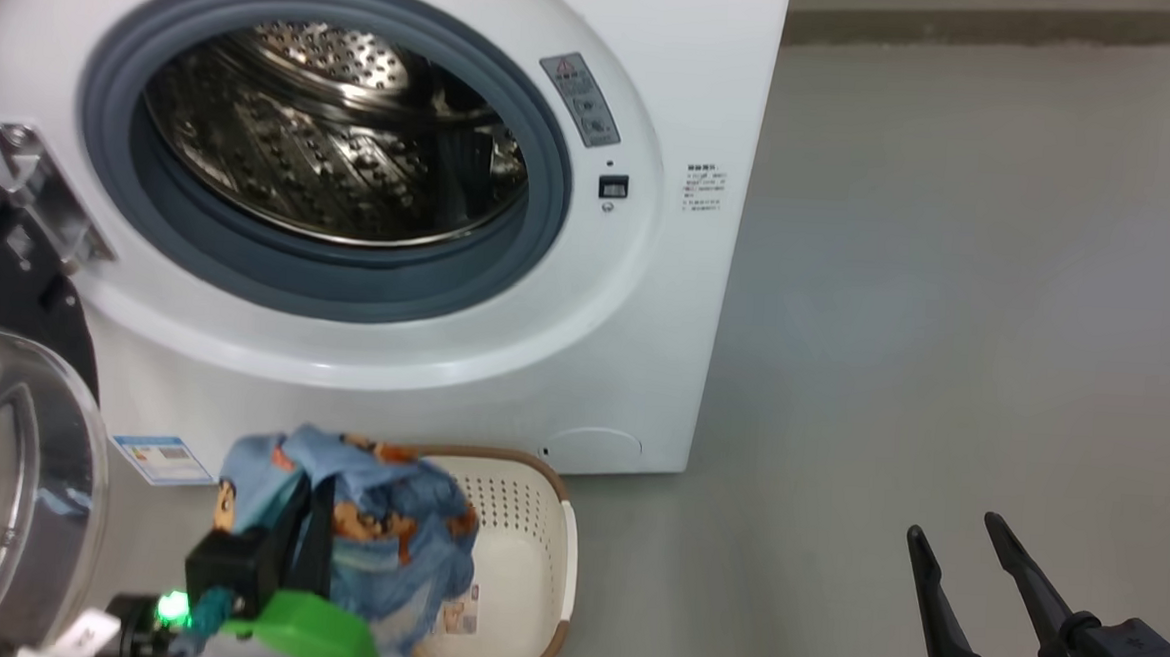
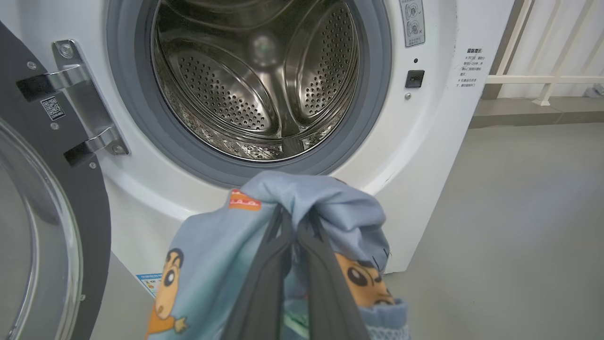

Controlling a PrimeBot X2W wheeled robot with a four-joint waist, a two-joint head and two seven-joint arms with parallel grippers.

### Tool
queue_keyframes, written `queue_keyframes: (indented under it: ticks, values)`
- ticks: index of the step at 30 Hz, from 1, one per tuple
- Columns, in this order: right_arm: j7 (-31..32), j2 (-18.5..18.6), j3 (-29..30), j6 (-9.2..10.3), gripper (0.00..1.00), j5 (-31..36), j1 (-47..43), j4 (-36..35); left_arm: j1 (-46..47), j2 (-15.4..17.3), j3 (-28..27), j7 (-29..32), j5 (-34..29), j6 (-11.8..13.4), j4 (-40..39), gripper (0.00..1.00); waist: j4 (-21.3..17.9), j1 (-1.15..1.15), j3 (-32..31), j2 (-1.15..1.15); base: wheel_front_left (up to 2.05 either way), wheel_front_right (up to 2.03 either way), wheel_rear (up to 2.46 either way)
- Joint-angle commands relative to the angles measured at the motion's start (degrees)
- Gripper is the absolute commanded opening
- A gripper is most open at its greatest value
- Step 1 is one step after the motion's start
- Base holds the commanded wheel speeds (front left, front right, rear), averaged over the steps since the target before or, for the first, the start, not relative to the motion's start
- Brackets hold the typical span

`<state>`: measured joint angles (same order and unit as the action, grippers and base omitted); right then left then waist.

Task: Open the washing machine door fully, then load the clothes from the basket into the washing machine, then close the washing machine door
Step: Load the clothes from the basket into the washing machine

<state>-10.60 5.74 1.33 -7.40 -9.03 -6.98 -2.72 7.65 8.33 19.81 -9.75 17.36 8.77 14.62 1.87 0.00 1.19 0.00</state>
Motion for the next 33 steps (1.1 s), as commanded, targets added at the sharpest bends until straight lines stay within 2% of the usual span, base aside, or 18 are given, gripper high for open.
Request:
queue_keyframes:
  ticks: [1, 14, 19, 28, 33]
  values:
    - [-0.22, 1.22, -1.59, -0.09, 1.0, 0.06, 2.27, -1.77, 4.49, 0.39, -1.92, -0.5, 0.5, -0.56, 0.07, 0.0, -0.71, 0.0, 2.24, 0.0, 0.0, 0.0, 0.0]
    - [-2.23, 3.56, -4.3, -0.09, 1.0, -2.46, 10.26, -1.25, 25.8, -0.81, -3.64, 0.29, 3.11, -4.39, 13.84, 0.0, -3.85, 0.0, 15.1, 0.0, 0.0, 0.0, 0.0]
    - [-3.39, 4.24, -6.55, -0.09, 1.0, -3.77, 14.53, 0.17, 35.6, 0.62, -5.25, 2.49, 4.25, -5.64, 18.6, 0.0, -5.97, 0.0, 20.09, 0.0, 0.0, 0.0, 0.0]
    - [-4.34, 4.04, -10.72, -0.09, 1.0, -5.6, 20.16, 3.58, 50.44, 3.71, -7.4, 8.31, 6.44, -7.64, 26.53, 0.0, -9.2, 0.0, 24.47, 0.0, 0.0, 0.0, 0.0]
    - [-4.38, 3.5, -12.36, -0.09, 1.0, -6.73, 22.44, 3.04, 58.34, 5.93, -7.91, 12.19, 6.66, -7.78, 30.19, 0.0, -10.96, 0.0, 27.34, 0.0, 0.0, 0.0, 0.0]
